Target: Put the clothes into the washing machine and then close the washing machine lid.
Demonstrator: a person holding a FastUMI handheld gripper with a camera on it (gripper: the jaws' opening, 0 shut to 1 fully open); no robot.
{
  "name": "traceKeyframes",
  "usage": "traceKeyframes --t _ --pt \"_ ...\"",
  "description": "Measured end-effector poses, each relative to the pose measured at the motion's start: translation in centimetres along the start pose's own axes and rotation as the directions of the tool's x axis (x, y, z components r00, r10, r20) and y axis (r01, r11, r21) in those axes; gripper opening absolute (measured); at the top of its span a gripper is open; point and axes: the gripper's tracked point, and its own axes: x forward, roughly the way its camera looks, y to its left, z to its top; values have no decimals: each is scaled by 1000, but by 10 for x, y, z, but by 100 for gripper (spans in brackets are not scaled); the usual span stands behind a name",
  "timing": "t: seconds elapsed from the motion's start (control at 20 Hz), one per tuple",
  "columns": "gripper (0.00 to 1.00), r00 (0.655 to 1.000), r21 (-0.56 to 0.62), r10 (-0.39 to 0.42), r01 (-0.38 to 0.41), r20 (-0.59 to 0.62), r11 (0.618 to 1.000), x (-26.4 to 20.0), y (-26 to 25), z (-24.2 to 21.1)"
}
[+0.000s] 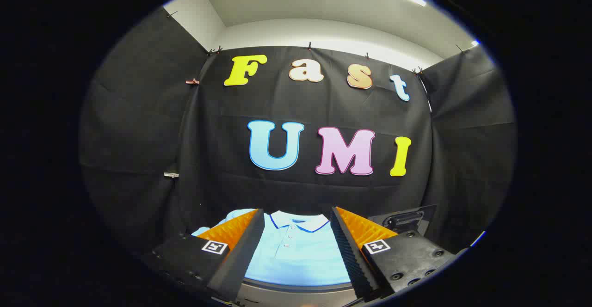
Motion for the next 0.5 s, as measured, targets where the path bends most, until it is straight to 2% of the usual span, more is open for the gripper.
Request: traceKeyframes --t 0.5 --pt "91 1000 -13 3 -3 -2 1000 7 -1 -4"
